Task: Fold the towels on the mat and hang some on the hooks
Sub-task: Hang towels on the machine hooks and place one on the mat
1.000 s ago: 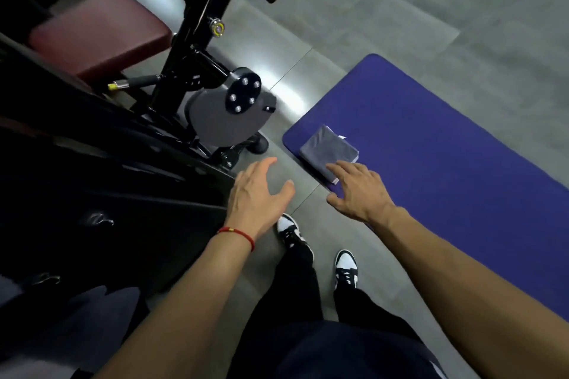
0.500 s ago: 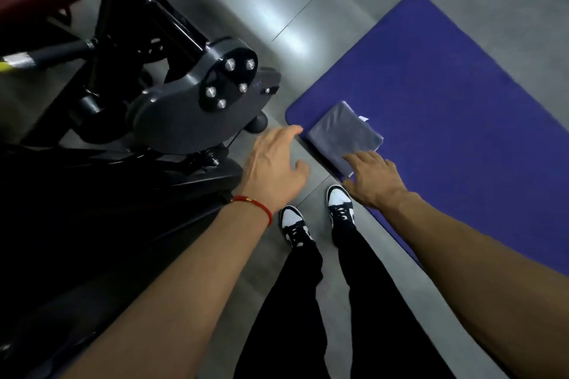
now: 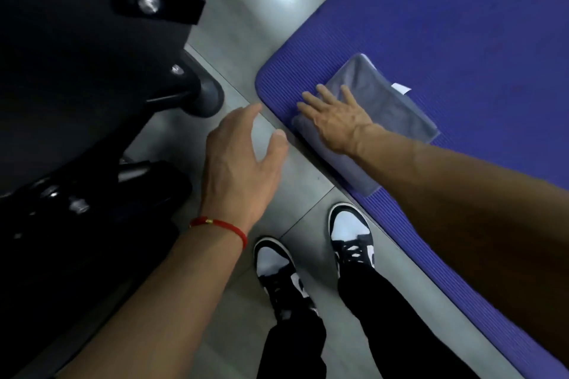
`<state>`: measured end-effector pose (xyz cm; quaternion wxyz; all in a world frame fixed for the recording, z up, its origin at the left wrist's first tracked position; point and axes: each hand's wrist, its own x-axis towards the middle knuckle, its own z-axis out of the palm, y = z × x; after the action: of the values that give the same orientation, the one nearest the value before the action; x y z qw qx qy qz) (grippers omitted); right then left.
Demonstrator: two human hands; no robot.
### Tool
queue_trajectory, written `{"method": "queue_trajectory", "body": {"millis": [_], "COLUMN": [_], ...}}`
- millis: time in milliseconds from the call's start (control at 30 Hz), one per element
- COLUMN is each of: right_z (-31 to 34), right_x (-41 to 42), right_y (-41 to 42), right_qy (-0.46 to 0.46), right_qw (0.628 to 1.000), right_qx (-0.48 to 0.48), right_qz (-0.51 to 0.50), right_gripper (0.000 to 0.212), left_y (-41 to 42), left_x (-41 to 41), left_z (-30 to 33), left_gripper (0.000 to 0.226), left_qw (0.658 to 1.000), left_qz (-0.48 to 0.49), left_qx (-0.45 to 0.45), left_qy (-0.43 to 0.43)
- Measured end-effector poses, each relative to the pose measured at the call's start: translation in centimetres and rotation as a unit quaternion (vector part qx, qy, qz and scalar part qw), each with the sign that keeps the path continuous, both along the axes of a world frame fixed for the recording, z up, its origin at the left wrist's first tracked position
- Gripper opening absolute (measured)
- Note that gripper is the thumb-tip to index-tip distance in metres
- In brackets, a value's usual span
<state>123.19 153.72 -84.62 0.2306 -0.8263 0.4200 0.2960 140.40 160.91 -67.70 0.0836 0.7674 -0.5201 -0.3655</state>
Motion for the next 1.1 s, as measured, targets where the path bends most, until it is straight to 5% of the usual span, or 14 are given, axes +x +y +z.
{"method": "queue_trajectory", "body": {"millis": [167,367,600,733,933,1000,1100], "right_z": [-2.5,-0.3,11.2,19.9,34.7,38.6,43.7], "right_x": [-0.1,-2.0,-7.6,-9.0,-5.8,-4.0,-1.1], "right_y": [-1.1,0.0,5.3,8.8,15.3,17.9,22.2], "right_qy": [-0.056,-0.13,-0.116,-0.181,-0.336,-0.409,-0.449], "right_qw": [0.998,0.986,0.991,0.981,0.886,0.837,0.811], "right_qx": [-0.023,-0.108,-0.043,-0.016,0.071,0.116,0.148], "right_qz": [-0.009,0.004,-0.049,-0.068,-0.311,-0.345,-0.344], "right_gripper": [0.057,0.012,0.02,0.037,0.034,0.034,0.039], "left_y": [0.1,0.7,2.4,4.4,10.1,12.9,18.1], "left_x": [0.7,0.3,-2.3,-3.3,-2.1,-1.1,0.8], "left_z": [-3.2,-0.8,9.4,16.9,26.8,29.7,34.0], "left_gripper": [0.052,0.047,0.049,0.049,0.062,0.065,0.061], "left_qw": [1.0,1.0,0.997,0.995,0.988,0.987,0.993], "left_qz": [0.022,0.009,-0.049,-0.075,-0.101,-0.097,-0.062], "left_qx": [0.019,0.022,0.052,0.058,0.114,0.121,0.085], "left_qy": [-0.006,-0.002,0.016,0.015,0.024,0.036,0.059]}}
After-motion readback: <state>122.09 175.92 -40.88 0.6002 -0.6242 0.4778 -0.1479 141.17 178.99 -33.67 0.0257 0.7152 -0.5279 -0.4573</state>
